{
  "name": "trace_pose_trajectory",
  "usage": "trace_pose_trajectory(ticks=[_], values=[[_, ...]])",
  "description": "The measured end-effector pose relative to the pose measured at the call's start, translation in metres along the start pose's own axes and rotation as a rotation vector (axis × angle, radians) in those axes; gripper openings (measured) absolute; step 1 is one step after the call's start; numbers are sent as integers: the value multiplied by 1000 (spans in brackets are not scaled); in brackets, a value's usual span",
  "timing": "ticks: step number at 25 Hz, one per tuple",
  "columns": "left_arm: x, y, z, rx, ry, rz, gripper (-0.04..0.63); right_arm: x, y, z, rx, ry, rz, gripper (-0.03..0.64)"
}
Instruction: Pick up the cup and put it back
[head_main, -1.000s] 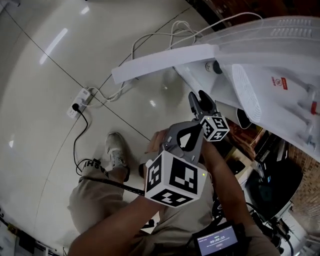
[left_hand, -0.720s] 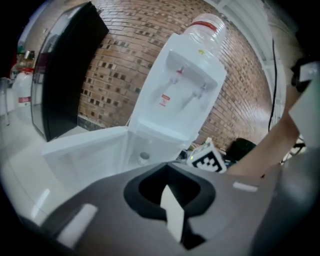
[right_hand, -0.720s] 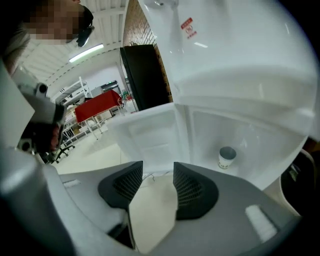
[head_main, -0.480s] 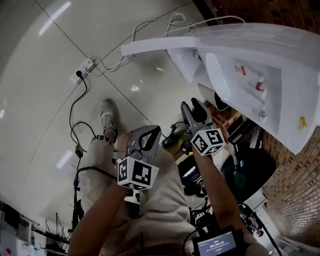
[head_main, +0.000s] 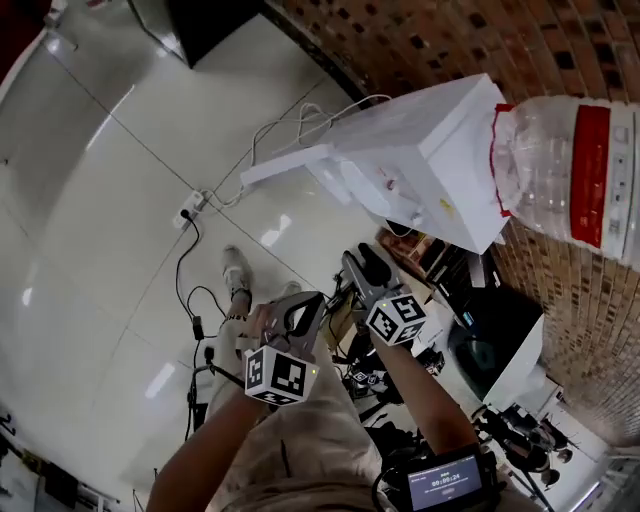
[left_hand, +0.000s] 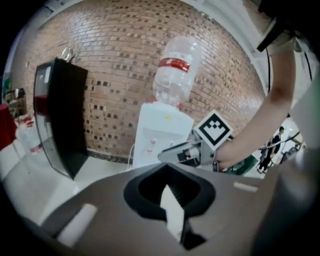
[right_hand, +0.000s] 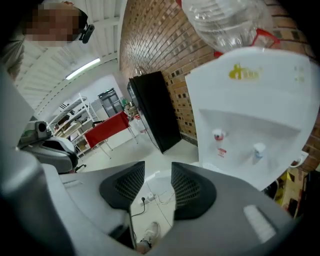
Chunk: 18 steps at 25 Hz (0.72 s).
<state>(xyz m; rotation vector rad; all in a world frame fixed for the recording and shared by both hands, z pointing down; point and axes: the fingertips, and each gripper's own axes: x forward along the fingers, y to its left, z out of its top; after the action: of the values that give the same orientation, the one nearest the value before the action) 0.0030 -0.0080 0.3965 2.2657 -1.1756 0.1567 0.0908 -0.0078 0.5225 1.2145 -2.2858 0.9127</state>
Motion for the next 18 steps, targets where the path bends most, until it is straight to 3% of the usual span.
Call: trace_pose_trajectory(ticks=[2, 4, 10, 18], values=[[-24, -25, -12, 220, 132, -129, 2, -26, 14, 32, -1, -32, -21, 166], [-44, -47, -8, 348, 214, -213, 2, -53, 25, 64, -14, -72, -51, 164], [-74, -99, 60, 384, 200, -317, 2, -146, 52, 125, -12, -181, -111, 155], [-108, -166, 81, 381, 201, -398, 2, -283, 62, 156, -44, -306, -167, 144]])
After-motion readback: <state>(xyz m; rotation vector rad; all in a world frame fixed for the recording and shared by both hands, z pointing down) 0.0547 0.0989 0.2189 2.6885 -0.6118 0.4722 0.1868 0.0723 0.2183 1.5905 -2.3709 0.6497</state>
